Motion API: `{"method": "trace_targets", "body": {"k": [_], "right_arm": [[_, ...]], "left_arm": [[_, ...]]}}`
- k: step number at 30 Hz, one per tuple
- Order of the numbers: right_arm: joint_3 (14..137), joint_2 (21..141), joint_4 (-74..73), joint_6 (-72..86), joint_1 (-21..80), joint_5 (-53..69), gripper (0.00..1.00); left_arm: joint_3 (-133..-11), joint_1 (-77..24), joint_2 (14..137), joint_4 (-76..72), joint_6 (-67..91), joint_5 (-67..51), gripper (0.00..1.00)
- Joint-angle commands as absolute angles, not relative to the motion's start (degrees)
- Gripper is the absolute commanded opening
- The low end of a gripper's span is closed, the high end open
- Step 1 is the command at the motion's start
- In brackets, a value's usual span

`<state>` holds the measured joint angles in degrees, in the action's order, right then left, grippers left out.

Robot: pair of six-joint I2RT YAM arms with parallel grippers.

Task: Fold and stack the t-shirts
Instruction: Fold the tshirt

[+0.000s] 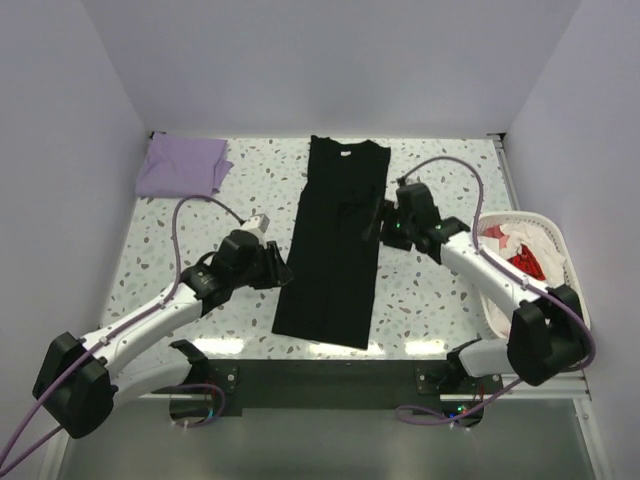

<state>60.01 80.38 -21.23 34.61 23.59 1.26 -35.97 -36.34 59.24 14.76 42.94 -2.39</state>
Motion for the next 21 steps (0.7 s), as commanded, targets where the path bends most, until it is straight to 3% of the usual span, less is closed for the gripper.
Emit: {"method": "trace_targets", "body": {"k": [1,7,21], "right_arm": [[49.1,77.2,-19.2,42.6,28.8,4.4,0.65],[32.5,67.3,-21.8,48.9,34.7,11.2,0.6],[21.3,68.4,-19.8,56.9,39.5,24.0,0.57]], "left_arm": [[-31.4,-35.2,59.6,19.1,43.2,-5.4,0.42],[-27.9,-34.5,60.5,19.3,41.4,-7.8,0.4],[-22.3,-34.9,60.8,20.1,46.0,-11.0,0.33]]}}
